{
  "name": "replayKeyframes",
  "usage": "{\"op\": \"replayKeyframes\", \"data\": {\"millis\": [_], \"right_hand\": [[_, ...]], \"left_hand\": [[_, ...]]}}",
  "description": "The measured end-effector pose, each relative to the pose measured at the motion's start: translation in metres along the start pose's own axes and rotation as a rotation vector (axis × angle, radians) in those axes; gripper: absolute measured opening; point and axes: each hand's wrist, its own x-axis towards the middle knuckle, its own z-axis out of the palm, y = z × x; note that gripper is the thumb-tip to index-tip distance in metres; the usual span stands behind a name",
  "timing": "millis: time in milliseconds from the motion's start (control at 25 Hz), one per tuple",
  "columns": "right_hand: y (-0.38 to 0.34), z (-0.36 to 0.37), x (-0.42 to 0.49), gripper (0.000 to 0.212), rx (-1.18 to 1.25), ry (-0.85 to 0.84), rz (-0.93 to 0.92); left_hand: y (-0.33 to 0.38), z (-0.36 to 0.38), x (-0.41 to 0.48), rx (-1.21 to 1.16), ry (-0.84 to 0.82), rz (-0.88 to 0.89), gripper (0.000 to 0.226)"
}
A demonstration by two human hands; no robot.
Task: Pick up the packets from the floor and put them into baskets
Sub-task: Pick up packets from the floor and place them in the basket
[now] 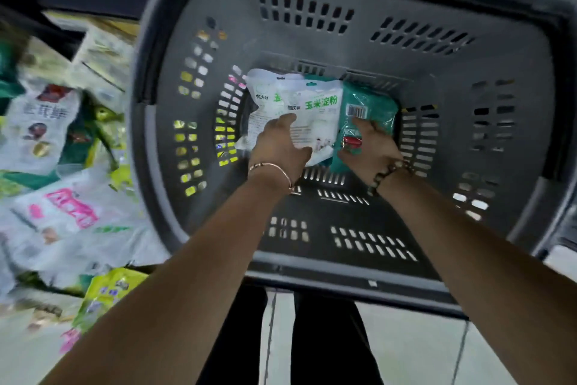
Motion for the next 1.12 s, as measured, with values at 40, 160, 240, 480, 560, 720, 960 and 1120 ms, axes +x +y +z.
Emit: {"op": "replayKeyframes", "data": {"millis": [40,160,240,480,560,720,960,1120], "right_hand": [[-0.014,-0.007,-0.015,0.069,0.000,-0.004,-0.041],[-0.058,-0.024,-0.058,0.061,0.013,0.033,-0.150],[-0.092,-0.029,-0.086,0.056,0.035,0.049,-0.225],[-0.193,-0.014,-0.164,0.047,0.089,0.047,-0.402],[-0.223,0.005,-0.188,0.043,0.164,0.010,-0.444],[-0.260,0.068,-0.211,0.043,0.208,-0.141,-0.537],[-0.258,0.173,-0.170,0.040,0.001,-0.330,-0.414],[-0.238,0.238,-0.108,0.040,-0.045,-0.329,-0.197]], "left_hand": [[0.000,-0.017,-0.014,-0.025,0.033,0.017,0.064],[-0.001,-0.065,-0.056,-0.105,0.113,0.046,0.061],[-0.008,-0.096,-0.088,-0.121,0.170,0.073,0.056],[-0.065,-0.165,-0.177,-0.237,0.275,0.016,0.057],[-0.097,-0.172,-0.199,-0.281,0.286,-0.059,0.056],[-0.170,-0.163,-0.224,-0.351,0.337,-0.240,0.055],[-0.268,-0.120,-0.213,-0.506,0.339,-0.503,0.061],[-0.333,-0.087,-0.176,-0.512,0.325,-0.562,0.062]]}}
